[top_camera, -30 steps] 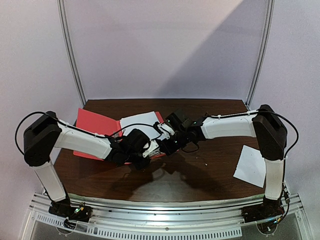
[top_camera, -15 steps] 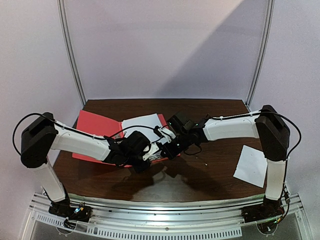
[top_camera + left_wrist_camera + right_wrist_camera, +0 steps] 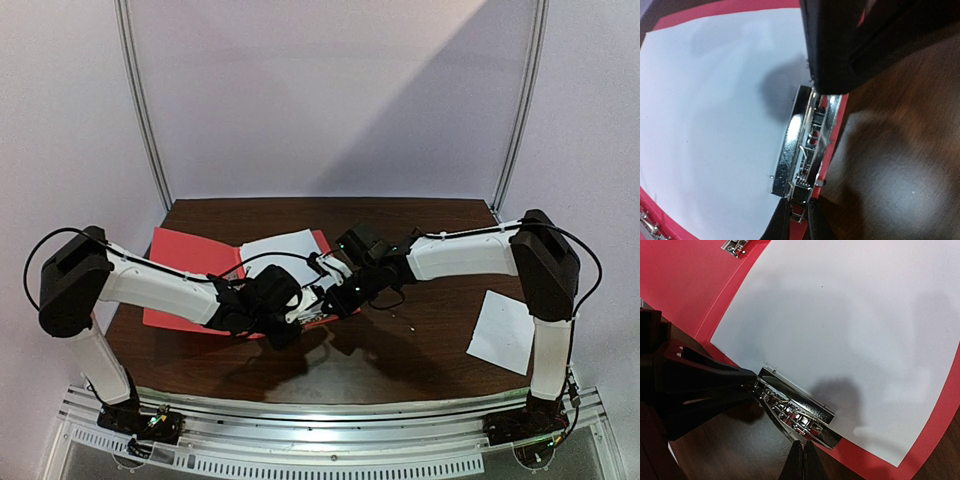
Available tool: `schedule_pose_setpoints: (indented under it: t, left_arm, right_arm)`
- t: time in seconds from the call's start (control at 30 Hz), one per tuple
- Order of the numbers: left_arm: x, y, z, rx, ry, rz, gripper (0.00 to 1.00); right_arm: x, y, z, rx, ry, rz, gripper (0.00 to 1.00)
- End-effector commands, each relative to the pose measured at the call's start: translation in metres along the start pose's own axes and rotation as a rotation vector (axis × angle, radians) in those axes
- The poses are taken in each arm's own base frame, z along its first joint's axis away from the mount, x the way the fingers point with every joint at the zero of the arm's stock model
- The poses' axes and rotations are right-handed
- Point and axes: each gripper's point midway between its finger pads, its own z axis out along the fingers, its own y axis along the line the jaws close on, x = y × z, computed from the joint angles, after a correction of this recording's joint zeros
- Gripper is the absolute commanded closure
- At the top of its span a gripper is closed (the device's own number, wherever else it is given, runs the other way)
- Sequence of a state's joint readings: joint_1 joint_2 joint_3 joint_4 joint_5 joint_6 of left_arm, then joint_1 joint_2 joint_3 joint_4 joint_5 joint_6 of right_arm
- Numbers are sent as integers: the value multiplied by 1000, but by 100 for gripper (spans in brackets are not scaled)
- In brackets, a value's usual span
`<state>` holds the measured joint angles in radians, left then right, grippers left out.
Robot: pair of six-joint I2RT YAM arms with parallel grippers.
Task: Put the files into the folder
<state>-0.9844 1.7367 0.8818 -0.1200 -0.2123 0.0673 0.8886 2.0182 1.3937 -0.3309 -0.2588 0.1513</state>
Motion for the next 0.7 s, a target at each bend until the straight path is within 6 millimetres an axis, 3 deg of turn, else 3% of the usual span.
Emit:
schedule_pose_setpoints:
  t: [0.0, 0.67]
  left_arm:
    - [16, -54, -3, 193, 29, 51, 100]
    - [20, -54, 1, 199, 41, 35, 100]
  right_arm:
    - [43, -24, 30, 48, 116, 29, 100]
    - [72, -40, 53, 41, 174, 62, 100]
